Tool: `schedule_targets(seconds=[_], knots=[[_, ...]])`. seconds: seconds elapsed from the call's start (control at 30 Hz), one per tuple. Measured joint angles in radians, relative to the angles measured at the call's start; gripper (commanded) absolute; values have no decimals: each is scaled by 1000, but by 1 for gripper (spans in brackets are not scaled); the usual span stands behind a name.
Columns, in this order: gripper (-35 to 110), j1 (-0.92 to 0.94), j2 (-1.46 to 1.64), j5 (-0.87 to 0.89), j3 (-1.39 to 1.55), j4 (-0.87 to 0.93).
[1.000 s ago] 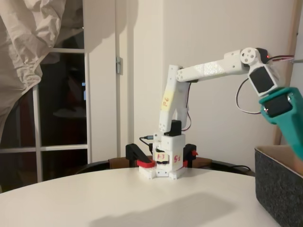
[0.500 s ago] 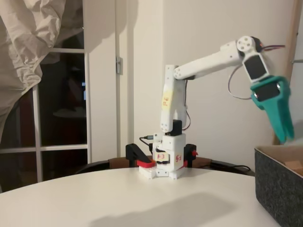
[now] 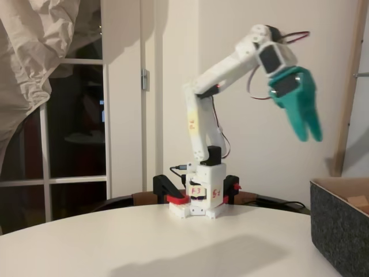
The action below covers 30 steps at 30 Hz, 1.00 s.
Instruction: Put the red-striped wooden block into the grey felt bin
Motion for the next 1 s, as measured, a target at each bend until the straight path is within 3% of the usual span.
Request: schedule_targets(seconds=[0.2,0.47,0.63,1.0], knots=[[23,288,230,238,172,48],[26,910,321,686,302,89],[26,1206,322,825,354,43],[19,1493,371,1089,557,-285]])
